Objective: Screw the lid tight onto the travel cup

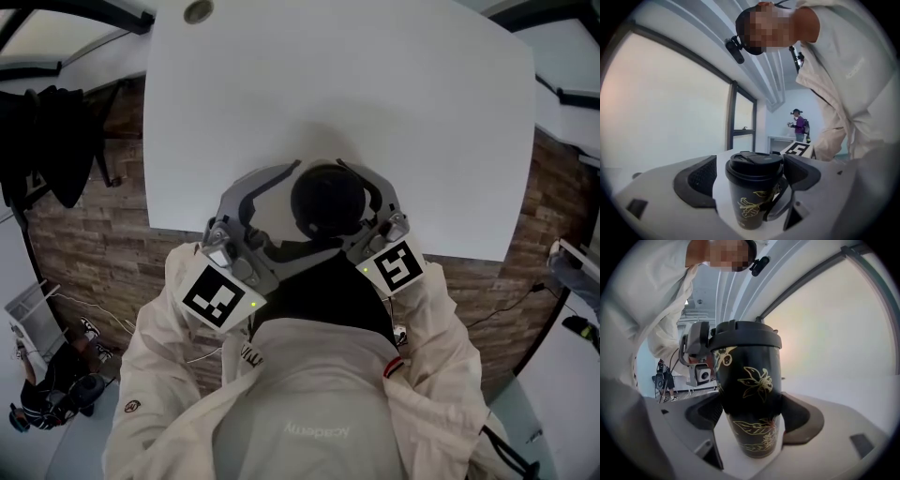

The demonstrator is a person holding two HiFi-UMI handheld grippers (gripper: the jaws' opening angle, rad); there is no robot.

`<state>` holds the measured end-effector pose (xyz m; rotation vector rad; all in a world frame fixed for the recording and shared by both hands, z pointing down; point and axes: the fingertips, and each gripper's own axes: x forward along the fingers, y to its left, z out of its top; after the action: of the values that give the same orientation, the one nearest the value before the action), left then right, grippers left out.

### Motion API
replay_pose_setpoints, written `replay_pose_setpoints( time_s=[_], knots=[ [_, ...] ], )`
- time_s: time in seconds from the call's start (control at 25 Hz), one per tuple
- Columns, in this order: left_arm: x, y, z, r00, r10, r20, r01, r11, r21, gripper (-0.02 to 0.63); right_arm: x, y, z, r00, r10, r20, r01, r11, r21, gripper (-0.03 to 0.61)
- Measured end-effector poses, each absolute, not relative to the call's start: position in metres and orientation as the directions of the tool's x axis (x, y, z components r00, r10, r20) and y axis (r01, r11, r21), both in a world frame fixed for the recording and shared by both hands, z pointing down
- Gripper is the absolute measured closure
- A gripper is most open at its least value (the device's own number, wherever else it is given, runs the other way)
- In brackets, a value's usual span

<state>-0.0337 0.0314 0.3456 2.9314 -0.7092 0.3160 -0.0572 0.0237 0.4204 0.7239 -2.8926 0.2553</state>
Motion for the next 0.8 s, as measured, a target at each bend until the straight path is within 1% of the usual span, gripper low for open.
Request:
replay_pose_setpoints(
  time_s=[0.12,0.24,0.36,0.44,0.52,0.64,0.72,0.8],
  knots=[
    [-0.039,0.032,0.346,0.742,-0.59,0.317,-0.634,-0.771,0.049,0.172,-0.057,0.025,0.418,-0.872,-0.456,0.178,-0.479,0.87,-0.119,0.176],
    [-0.033,0.031,0.348,0.611,-0.709,0.353,-0.768,-0.639,0.047,0.172,-0.058,0.025,0.417,-0.87,-0.457,0.186,-0.481,0.869,-0.111,0.176],
    [-0.024,0.023,0.348,0.505,-0.794,0.339,-0.84,-0.542,-0.018,0.173,-0.058,0.025,0.417,-0.867,-0.46,0.191,-0.485,0.868,-0.111,0.176],
    [-0.022,0.02,0.345,0.482,-0.82,0.308,-0.853,-0.519,-0.049,0.173,-0.057,0.025,0.415,-0.865,-0.469,0.176,-0.492,0.862,-0.121,0.176],
    [-0.022,0.021,0.344,0.513,-0.811,0.281,-0.834,-0.548,-0.058,0.173,-0.058,0.024,0.415,-0.865,-0.472,0.171,-0.494,0.861,-0.122,0.176],
    [-0.021,0.024,0.342,0.646,-0.729,0.227,-0.739,-0.671,-0.054,0.173,-0.058,0.025,0.419,-0.867,-0.461,0.189,-0.485,0.867,-0.112,0.176],
    [-0.02,0.026,0.341,0.758,-0.626,0.184,-0.627,-0.776,-0.06,0.173,-0.058,0.024,0.42,-0.866,-0.461,0.19,-0.487,0.865,-0.119,0.176],
    [-0.02,0.031,0.343,0.864,-0.476,0.164,-0.475,-0.879,-0.051,0.173,-0.059,0.025,0.422,-0.867,-0.459,0.192,-0.486,0.865,-0.127,0.178]
  ],
)
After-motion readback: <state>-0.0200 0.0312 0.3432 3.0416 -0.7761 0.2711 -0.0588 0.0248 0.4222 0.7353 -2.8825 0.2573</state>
